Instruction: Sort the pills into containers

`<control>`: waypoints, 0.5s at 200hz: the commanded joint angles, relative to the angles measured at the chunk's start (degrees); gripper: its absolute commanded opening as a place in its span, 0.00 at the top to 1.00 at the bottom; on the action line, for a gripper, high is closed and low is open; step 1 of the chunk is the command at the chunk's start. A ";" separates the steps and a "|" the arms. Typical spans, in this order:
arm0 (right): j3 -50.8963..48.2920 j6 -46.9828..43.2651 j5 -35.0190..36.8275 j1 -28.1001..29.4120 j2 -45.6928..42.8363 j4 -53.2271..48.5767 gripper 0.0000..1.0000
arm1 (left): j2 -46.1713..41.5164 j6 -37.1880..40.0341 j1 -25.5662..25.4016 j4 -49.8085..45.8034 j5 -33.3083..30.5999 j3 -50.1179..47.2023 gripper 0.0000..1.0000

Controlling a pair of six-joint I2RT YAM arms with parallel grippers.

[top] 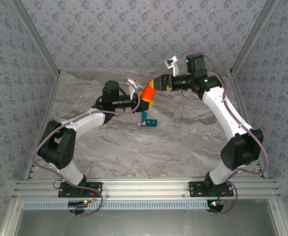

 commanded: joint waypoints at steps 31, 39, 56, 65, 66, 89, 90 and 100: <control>1.97 -0.92 0.65 0.48 1.81 -1.60 0.30 | 0.38 -0.67 0.20 1.33 2.20 2.20 1.00; 1.94 -0.88 0.65 0.44 1.89 -1.51 0.34 | 0.43 -0.63 0.22 1.31 2.20 2.20 1.00; 1.93 -0.74 0.39 0.58 2.03 -1.59 0.44 | 0.47 -0.63 0.22 1.31 2.23 2.21 1.00; 1.84 -0.67 0.22 0.59 2.08 -1.51 0.52 | 0.52 -0.64 0.16 1.30 2.23 2.21 1.00; 1.84 -0.64 0.22 0.59 2.08 -1.52 0.52 | 0.54 -0.63 0.16 1.30 2.25 2.25 1.00; 1.25 0.11 0.65 1.00 2.15 -1.11 0.64 | 0.64 -0.63 0.23 1.22 2.01 2.54 1.00; 1.19 0.19 0.74 1.02 2.16 -1.05 0.64 | 0.69 -0.63 0.19 1.21 2.01 2.55 1.00; 0.67 1.02 1.41 1.35 2.09 -0.58 0.65 | 0.57 -0.55 0.12 1.13 1.48 2.49 1.00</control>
